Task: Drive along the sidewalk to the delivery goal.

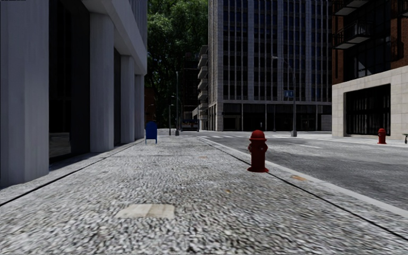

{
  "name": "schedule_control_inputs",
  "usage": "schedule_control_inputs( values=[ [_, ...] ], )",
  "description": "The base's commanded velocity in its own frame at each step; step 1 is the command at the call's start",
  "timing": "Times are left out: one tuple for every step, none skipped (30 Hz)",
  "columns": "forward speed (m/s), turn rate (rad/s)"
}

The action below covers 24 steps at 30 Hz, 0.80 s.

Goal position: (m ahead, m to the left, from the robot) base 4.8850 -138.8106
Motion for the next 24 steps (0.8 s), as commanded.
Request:
schedule_control_inputs(
  values=[
    [2.00,0.00],
    [2.00,0.04],
    [2.00,0.04],
    [2.00,0.13],
    [2.00,0.23],
    [2.00,0.33],
    [2.00,0.43],
    [2.00,0.43],
    [2.00,0.45],
    [2.00,0.45],
    [2.00,0.45],
    [2.00,0.46],
    [2.00,0.46],
    [2.00,0.46],
    [2.00,0.46],
    [2.00,0.46],
    [2.00,0.46],
    [2.00,0.46],
    [2.00,0.46],
    [2.00,0.46],
    [2.00,0.36],
    [2.00,0.00],
    [2.00,0.00],
    [2.00,0.00]
  ],
)
